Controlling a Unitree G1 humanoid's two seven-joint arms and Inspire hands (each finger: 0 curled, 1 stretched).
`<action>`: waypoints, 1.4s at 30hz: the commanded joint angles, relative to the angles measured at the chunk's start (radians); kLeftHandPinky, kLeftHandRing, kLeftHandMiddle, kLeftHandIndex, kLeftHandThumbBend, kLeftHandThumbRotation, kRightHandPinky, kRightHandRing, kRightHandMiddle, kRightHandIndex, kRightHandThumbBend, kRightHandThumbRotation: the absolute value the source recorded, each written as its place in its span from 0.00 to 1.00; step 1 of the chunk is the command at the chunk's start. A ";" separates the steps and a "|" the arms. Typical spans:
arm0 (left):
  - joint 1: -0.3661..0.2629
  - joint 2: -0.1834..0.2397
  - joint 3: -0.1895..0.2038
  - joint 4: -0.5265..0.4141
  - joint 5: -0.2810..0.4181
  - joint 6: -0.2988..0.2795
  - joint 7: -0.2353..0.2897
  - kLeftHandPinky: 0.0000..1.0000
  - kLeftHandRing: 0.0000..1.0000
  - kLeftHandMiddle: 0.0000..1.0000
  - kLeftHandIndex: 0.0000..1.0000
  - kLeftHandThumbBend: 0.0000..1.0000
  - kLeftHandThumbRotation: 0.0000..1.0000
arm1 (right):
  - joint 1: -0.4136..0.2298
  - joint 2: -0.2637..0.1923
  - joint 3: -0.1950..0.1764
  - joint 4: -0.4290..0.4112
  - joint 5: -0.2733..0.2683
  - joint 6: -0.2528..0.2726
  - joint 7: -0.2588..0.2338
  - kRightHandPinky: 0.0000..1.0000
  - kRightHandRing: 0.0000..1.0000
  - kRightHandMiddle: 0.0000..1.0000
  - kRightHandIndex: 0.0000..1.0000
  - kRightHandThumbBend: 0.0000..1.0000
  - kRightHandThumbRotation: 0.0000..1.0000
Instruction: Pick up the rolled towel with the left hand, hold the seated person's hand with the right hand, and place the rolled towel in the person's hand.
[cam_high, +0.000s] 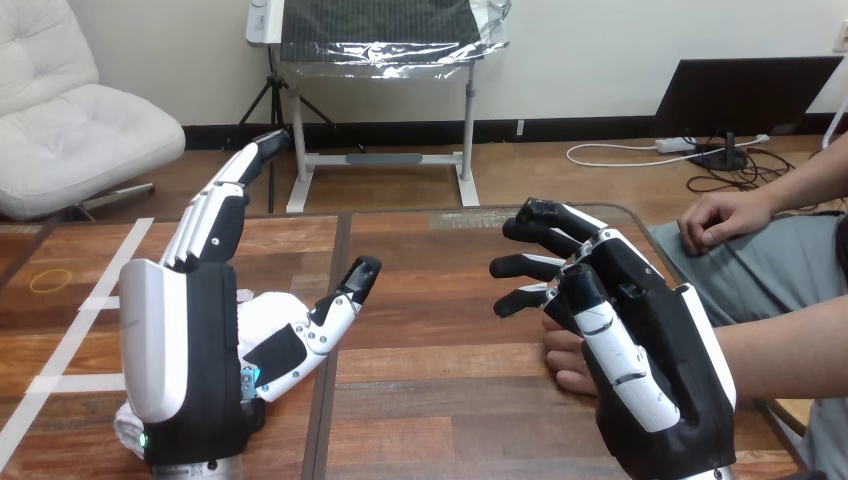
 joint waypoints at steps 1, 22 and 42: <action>0.180 -0.026 -0.025 -0.105 0.092 0.125 -0.037 0.74 0.84 0.88 0.86 0.73 0.47 | -0.060 0.026 -0.013 -0.003 0.012 -0.019 0.004 0.52 0.67 0.76 0.74 0.49 0.52; 0.105 0.069 0.037 -0.153 0.407 0.525 -0.217 0.91 0.92 0.94 0.95 0.87 0.70 | -0.064 0.027 -0.020 0.007 0.010 -0.033 0.007 0.51 0.65 0.75 0.75 0.48 0.52; 0.058 0.206 0.030 -0.122 0.454 0.685 -0.379 1.00 0.99 1.00 1.00 0.92 0.84 | -0.070 0.022 -0.031 0.012 0.009 -0.033 0.019 0.51 0.66 0.75 0.74 0.47 0.53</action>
